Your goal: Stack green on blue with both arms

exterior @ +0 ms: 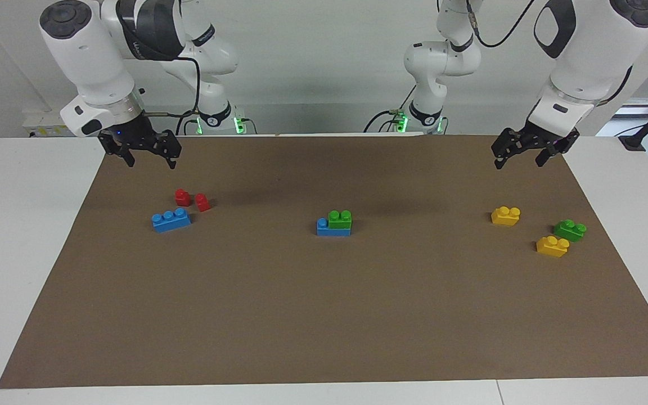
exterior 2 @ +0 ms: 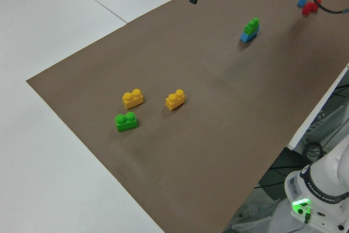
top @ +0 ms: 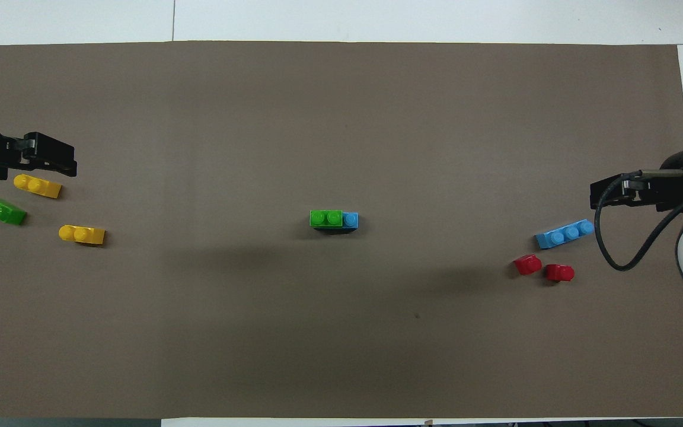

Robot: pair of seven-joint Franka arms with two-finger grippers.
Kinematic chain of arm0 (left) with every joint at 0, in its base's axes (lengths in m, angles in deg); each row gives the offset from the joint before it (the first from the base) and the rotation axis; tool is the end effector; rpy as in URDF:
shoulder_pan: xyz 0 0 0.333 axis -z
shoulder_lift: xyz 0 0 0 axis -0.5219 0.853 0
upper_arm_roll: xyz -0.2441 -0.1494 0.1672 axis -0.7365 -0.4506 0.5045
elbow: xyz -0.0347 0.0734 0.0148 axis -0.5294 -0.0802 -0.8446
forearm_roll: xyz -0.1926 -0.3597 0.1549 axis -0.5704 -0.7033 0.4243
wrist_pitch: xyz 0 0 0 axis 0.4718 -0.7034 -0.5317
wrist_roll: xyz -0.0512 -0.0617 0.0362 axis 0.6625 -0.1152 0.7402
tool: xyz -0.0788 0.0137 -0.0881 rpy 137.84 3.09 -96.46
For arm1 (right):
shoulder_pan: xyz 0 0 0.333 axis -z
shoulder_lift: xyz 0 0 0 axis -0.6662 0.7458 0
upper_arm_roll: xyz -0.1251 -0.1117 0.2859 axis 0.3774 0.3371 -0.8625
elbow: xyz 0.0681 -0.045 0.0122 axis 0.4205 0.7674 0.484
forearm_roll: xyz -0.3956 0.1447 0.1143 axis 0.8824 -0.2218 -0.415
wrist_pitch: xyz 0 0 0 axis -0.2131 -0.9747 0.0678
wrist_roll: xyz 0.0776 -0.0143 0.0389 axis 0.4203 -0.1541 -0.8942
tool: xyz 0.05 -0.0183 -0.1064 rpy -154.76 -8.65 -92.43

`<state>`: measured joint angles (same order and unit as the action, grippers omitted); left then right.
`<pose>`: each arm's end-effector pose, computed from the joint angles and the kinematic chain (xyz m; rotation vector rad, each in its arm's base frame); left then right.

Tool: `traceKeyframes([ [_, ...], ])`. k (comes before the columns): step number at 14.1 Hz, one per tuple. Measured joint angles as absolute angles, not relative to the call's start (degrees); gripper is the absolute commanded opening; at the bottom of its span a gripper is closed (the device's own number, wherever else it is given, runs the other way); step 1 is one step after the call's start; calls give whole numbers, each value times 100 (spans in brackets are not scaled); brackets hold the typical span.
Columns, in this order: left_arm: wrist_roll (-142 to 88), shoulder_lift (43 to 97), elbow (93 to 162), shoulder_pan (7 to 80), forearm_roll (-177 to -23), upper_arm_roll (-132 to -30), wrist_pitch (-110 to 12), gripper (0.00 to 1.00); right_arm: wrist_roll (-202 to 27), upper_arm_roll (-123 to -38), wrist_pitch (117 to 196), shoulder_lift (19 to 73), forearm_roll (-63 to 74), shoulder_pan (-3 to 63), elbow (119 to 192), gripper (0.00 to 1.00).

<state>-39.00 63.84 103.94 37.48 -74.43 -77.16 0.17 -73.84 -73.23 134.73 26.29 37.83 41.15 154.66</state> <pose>0.6178 -0.0548 0.6187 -3.1253 0.0499 0.0320 0.5764 0.0058 0.5638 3.1110 -0.1143 -0.0782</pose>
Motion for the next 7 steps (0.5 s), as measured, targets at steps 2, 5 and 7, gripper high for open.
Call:
traceKeyframes([
  [2,-3900,6376,10394,3747,-7443,-7716,17,100,-7384,-7323,13473,2629,3776,4115,15465,100],
  [5,-3900,6373,10394,3745,-7472,-7715,17,100,-7384,-7323,13473,2630,3775,4115,15464,100],
  [7,-3900,6373,10394,3738,-7547,-7710,17,100,-7384,-7323,13473,2630,3774,4115,15464,100],
])
